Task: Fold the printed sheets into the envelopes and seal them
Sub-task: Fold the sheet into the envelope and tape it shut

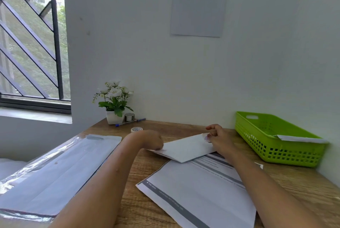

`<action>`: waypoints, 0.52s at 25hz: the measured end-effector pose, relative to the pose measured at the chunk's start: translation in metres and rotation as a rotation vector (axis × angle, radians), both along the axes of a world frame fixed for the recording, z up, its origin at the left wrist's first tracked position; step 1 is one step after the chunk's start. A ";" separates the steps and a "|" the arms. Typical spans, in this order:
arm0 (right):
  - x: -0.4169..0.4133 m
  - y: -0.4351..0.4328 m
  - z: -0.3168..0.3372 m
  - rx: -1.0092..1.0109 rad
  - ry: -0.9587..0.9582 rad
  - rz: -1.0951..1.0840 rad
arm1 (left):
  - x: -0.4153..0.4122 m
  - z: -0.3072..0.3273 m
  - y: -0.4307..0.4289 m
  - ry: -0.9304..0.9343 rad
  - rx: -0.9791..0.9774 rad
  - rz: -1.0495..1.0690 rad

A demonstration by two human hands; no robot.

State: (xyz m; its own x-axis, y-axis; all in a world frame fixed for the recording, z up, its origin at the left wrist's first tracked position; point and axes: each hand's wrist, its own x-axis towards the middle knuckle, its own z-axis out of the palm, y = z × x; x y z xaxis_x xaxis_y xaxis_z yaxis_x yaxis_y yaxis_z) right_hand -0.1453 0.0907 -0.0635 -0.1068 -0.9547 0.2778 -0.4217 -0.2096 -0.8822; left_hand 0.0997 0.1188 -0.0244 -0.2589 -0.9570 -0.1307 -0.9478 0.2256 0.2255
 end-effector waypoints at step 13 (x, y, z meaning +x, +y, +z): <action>0.016 0.006 0.005 0.001 -0.013 0.013 | 0.005 -0.016 -0.011 0.150 -0.060 -0.037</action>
State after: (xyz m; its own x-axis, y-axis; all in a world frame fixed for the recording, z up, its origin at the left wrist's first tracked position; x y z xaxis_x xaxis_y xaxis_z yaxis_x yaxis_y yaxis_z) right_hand -0.1291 0.0972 -0.0586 -0.0984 -0.9561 0.2760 -0.4077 -0.2143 -0.8876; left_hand 0.1052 0.1079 -0.0403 -0.3063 -0.9514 -0.0310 -0.8952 0.2768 0.3494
